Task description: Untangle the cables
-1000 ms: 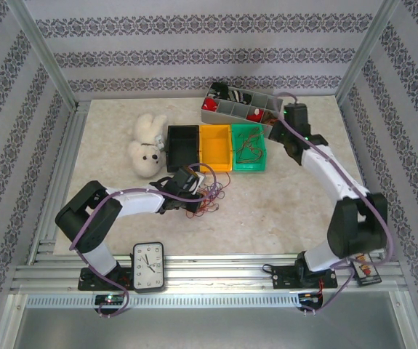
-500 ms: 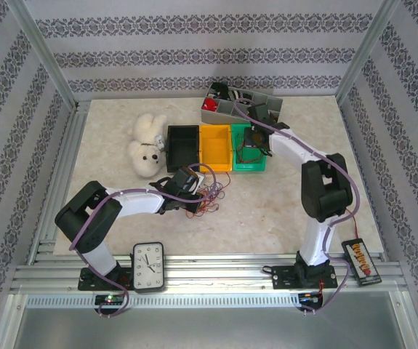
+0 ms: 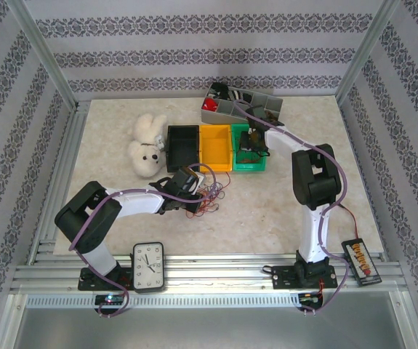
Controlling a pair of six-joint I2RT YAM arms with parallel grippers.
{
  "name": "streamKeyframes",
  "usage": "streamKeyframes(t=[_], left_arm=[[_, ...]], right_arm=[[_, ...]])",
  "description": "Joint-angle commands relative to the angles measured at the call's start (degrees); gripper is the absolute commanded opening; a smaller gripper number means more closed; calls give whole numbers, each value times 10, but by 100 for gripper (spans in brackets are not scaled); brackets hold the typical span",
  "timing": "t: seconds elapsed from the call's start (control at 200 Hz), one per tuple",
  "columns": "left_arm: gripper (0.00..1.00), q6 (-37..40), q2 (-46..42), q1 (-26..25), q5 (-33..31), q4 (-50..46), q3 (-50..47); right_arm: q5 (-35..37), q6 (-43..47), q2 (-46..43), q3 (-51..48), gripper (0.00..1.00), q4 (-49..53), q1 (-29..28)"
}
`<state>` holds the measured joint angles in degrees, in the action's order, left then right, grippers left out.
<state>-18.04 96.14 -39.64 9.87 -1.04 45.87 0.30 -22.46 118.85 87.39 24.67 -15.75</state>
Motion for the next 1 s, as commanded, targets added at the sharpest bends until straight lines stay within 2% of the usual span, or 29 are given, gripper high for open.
streamKeyframes(t=[0.0,0.255,0.425,0.595,0.78,0.994], left_arm=[[0,6,-12,4,2,-24,0],[0,4,-15,3,2,-32,6],[0,6,-20,3,0,-32,5],[0,23,-33,3,29,-23,-9],[0,75,-59,3,77,-20,-32],[0,87,-63,3,80,-20,-38]], right_arm=[[-14,-8,-7,18,9,5,0],[28,-5,-75,0,30,-5,-1],[53,1,-115,-33,39,-16,1],[55,6,-187,-106,40,-33,-12],[-3,27,-281,-237,41,-47,-72],[-38,13,-298,-331,43,-57,-136]])
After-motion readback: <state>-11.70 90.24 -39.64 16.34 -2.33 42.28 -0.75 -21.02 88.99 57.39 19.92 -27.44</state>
